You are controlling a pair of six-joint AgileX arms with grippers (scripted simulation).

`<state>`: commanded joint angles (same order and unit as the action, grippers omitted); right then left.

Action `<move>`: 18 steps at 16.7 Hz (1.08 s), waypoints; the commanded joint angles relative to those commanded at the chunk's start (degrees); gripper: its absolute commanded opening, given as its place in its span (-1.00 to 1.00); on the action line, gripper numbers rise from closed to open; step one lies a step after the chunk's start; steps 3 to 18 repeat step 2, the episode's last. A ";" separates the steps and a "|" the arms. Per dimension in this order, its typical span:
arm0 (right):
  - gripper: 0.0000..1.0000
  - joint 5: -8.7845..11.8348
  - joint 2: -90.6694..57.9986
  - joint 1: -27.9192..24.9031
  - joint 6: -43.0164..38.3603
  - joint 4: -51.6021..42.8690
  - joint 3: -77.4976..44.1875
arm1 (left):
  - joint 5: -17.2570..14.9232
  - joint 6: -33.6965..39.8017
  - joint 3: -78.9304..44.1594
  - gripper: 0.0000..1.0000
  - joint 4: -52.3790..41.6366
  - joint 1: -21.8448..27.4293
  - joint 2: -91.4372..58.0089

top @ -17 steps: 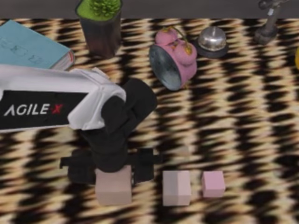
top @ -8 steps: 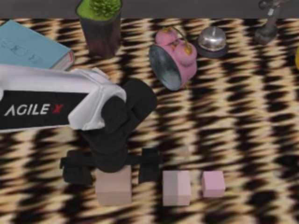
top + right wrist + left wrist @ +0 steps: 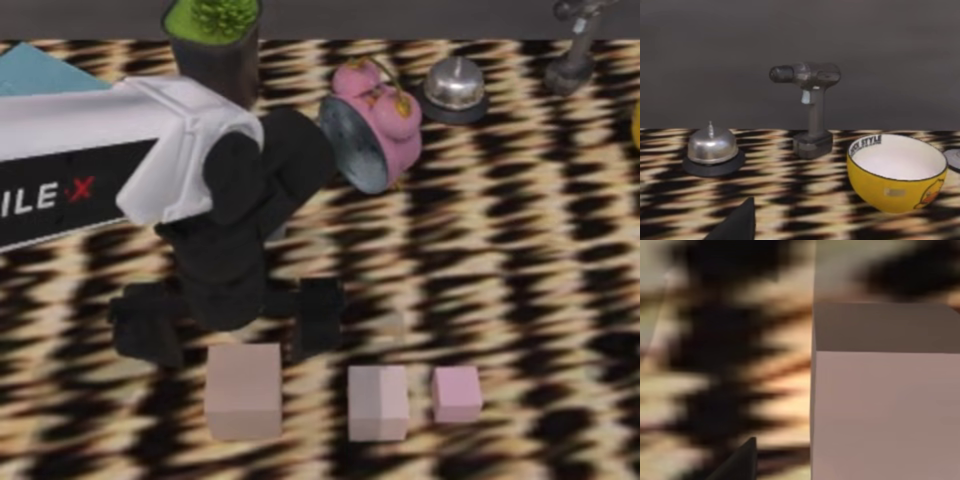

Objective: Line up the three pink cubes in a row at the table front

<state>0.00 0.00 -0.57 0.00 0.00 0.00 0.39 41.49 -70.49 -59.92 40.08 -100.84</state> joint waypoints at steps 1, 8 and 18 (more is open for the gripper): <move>1.00 0.00 0.00 0.00 0.00 0.00 0.00 | 0.00 -0.05 -0.85 1.00 -1.15 -0.11 0.70; 1.00 0.00 0.00 0.00 0.00 0.00 0.00 | 0.01 -0.08 -1.26 1.00 -1.69 -0.18 1.09; 1.00 0.00 0.00 0.00 0.00 0.00 0.00 | 0.01 -0.08 -1.26 1.00 -1.69 -0.18 1.09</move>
